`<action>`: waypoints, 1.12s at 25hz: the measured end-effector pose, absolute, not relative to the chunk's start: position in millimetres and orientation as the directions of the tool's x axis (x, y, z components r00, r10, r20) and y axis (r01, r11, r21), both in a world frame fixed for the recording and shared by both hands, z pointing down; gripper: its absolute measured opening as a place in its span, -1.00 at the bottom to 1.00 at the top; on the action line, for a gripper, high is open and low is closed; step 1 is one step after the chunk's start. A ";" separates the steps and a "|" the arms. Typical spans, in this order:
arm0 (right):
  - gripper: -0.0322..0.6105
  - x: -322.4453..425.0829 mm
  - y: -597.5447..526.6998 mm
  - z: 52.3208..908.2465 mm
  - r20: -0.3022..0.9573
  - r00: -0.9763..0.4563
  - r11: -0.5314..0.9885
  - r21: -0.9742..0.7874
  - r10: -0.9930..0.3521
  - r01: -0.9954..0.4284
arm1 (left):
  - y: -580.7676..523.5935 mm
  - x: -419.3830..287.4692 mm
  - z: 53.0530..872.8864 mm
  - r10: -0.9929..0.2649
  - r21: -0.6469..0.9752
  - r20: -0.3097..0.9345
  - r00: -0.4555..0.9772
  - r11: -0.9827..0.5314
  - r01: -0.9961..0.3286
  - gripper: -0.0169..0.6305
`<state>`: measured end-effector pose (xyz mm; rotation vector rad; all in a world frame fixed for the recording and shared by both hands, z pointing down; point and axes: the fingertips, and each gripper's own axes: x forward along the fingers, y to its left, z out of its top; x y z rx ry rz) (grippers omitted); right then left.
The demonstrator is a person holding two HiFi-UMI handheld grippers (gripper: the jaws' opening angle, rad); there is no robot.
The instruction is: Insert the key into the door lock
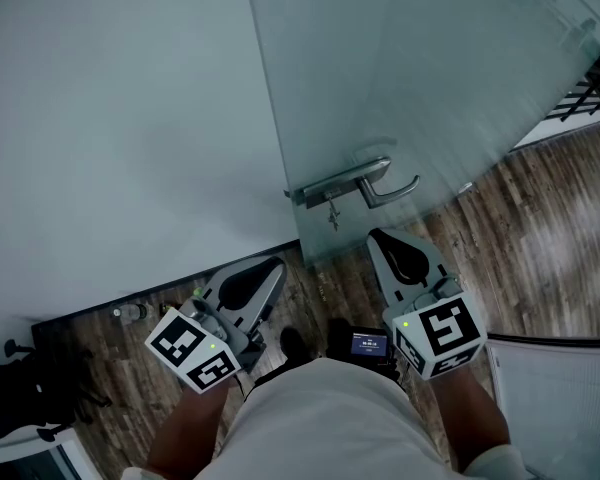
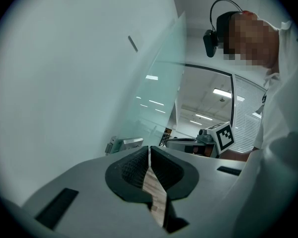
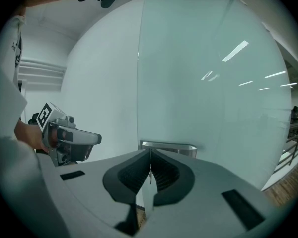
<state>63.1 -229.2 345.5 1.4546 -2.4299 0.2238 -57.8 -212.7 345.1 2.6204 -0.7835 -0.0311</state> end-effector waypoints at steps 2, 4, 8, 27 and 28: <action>-0.86 64.4 -224.4 342.6 0.327 -0.444 0.474 0.012 -0.834 -0.880 | -209.8 -58.7 344.4 -0.533 0.378 0.099 0.840 -0.761 -0.528 -0.86; -0.86 66.1 -219.3 340.4 0.323 -0.444 0.472 0.007 -0.836 -0.882 | -206.3 -60.1 344.3 -0.536 0.374 0.105 0.838 -0.759 -0.532 -0.86; -0.86 69.2 -210.6 341.3 0.324 -0.444 0.469 -0.001 -0.835 -0.883 | -199.2 -63.3 346.2 -0.539 0.379 0.114 0.835 -0.753 -0.538 -0.86; -0.86 76.1 -182.9 367.9 0.382 -0.433 0.454 -0.038 -0.816 -0.890 | -170.9 -59.8 358.8 -0.512 0.422 0.141 0.848 -0.743 -0.519 -0.86; -0.86 75.9 -182.4 368.7 0.385 -0.433 0.455 -0.038 -0.815 -0.890 | -169.9 -59.8 359.3 -0.511 0.424 0.142 0.848 -0.743 -0.518 -0.86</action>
